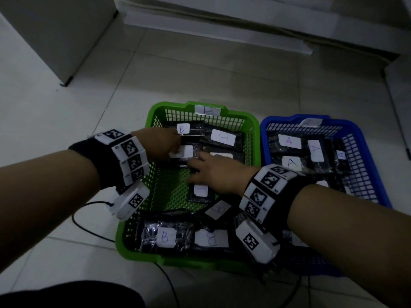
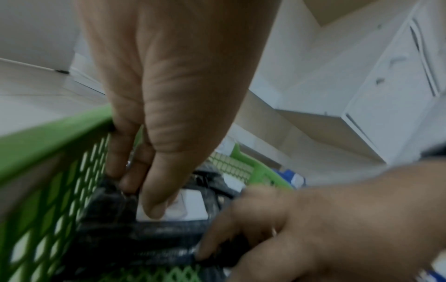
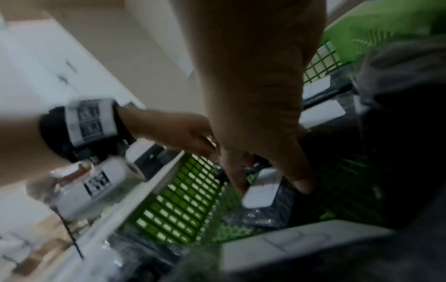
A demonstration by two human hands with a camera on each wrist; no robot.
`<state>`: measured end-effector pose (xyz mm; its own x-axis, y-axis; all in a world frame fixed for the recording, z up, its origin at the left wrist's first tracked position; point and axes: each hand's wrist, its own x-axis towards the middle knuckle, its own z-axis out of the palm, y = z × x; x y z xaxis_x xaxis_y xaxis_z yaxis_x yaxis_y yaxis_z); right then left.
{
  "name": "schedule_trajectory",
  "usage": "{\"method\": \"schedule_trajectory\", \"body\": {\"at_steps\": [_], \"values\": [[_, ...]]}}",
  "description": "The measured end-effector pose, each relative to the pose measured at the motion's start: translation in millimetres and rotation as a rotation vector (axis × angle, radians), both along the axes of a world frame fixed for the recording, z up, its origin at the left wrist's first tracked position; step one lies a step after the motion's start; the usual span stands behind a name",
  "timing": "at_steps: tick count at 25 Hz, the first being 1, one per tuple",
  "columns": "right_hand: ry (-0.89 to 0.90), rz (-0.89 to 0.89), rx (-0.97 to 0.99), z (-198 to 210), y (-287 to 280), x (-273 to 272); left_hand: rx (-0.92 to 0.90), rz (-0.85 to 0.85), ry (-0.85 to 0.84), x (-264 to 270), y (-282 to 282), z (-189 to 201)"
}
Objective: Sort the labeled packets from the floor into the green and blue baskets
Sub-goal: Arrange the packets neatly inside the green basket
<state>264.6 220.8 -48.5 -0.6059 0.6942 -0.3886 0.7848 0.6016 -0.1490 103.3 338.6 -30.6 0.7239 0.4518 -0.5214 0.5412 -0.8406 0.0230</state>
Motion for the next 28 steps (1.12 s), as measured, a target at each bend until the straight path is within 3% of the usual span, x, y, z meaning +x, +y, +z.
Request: {"method": "schedule_trajectory", "body": {"at_steps": [3, 9, 12, 16, 19, 24, 26, 28], "values": [[0.024, -0.054, -0.056, 3, 8, -5, -0.049, 0.05, -0.085, -6, 5, 11], [0.306, -0.562, -0.147, 16, 29, -22, -0.038, 0.157, -0.264, -23, -9, 31], [0.362, -0.639, -0.135, 15, 30, -30, -0.039, 0.019, -0.213, -28, -22, 27], [0.365, -0.623, -0.208, 29, 18, -12, -0.13, -0.237, -0.003, -28, -29, 8], [0.207, -0.557, -0.28, 44, 5, 14, -0.136, -0.251, 0.118, -25, -29, -2], [-0.46, -0.231, -0.339, 54, -14, 33, -0.137, -0.231, 0.174, -14, -31, -2], [-0.533, -0.181, -0.299, 50, -22, 31, -0.123, -0.227, 0.117, -7, -36, 2], [-0.444, -0.22, -0.254, 46, -26, 30, -0.198, -0.176, 0.05, 2, -47, 9]]}}
